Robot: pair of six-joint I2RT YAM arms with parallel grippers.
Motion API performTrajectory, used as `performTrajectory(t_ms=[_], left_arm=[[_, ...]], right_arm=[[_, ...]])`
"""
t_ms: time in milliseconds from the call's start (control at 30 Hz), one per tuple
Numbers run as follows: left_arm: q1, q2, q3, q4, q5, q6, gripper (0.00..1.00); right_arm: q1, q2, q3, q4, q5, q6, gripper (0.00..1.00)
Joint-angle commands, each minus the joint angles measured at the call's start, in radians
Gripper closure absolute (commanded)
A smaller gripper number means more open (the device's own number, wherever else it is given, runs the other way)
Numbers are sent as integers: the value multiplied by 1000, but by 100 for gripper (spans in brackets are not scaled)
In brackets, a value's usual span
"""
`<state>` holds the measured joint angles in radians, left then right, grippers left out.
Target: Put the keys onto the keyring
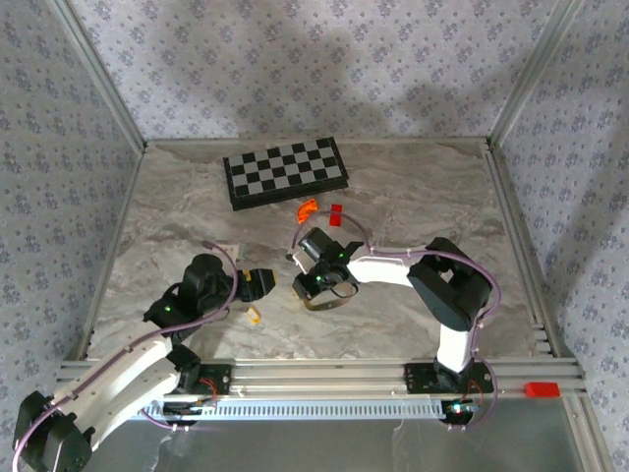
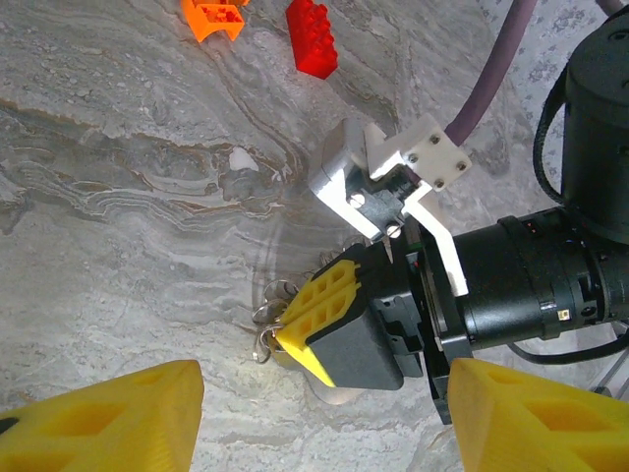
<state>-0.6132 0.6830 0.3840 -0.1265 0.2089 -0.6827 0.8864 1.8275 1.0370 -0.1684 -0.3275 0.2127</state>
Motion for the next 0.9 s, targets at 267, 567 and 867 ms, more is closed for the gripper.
performTrajectory(t_ms=[267,567,867], left_arm=[[3,-47,21,21,25,40,34],[-47,-85,72,136,136,119,35],[-229,-78,153,293,235,309,41]], right_arm=[[1,-200,-91,37,5,-125,100],[-50,-539,-283,249,-176,-181,100],[-124,-840,-421,483,-458,-174,100]])
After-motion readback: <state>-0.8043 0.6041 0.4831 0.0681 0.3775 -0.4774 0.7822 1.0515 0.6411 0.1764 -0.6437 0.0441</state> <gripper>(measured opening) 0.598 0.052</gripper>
